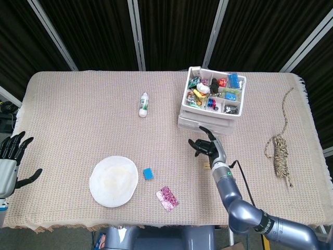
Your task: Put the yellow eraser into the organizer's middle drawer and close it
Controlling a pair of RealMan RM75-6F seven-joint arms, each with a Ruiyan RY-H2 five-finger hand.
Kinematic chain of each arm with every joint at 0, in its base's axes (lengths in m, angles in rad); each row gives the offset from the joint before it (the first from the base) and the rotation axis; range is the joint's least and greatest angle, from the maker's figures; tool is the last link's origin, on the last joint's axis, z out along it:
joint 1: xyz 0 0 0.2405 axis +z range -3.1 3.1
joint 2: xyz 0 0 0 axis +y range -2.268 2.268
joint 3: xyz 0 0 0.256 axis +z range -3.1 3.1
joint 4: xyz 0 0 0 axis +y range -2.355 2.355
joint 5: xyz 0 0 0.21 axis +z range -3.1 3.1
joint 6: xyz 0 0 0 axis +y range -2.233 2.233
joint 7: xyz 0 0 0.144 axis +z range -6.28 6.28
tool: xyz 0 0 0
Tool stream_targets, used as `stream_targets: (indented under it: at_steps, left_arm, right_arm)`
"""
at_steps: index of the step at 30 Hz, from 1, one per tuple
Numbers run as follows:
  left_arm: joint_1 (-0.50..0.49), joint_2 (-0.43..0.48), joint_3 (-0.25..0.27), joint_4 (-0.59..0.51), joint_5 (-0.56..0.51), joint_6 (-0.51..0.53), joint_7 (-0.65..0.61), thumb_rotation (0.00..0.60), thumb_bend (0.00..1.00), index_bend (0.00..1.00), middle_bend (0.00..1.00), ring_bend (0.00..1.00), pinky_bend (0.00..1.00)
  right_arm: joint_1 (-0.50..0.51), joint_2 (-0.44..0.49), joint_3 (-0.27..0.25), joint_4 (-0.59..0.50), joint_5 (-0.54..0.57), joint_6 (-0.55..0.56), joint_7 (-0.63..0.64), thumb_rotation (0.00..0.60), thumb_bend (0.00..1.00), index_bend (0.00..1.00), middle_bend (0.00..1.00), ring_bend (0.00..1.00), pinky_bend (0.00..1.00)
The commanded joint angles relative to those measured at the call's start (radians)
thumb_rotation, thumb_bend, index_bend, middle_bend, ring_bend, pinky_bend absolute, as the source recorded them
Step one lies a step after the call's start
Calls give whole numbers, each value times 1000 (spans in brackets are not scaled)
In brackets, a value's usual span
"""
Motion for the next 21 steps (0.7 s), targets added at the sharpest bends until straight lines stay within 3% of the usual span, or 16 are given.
stream_targets:
  at_steps: [1, 6, 9, 12, 17, 21]
  left_arm:
    - [0, 0, 0, 1, 1, 0, 0, 600, 253, 113, 0, 0, 0]
    - [0, 0, 0, 1, 1, 0, 0, 600, 253, 113, 0, 0, 0]
    - [0, 0, 1, 1, 2, 1, 0, 600, 254, 114, 0, 0, 0]
    - [0, 0, 1, 2, 3, 2, -1, 600, 252, 114, 0, 0, 0]
    - [0, 0, 1, 1, 3, 2, 0, 600, 253, 114, 0, 0, 0]
    - [0, 0, 1, 0, 3, 1, 2, 600, 251, 114, 0, 0, 0]
  right_arm:
    - [-11, 3, -12, -12, -6, 1, 3, 600, 156, 128, 750, 739, 670]
    - [-43, 9, -43, -60, -70, 38, 6, 600, 157, 128, 749, 739, 669]
    - [-70, 12, -87, -107, -172, 93, -7, 600, 158, 129, 747, 739, 669]
    - [-100, 20, -170, -164, -356, 182, -61, 600, 156, 144, 744, 739, 669]
    - [-112, 40, -275, -186, -627, 325, -224, 600, 157, 175, 742, 739, 669]
    - [-99, 60, -299, -179, -708, 385, -360, 600, 157, 177, 742, 739, 669]
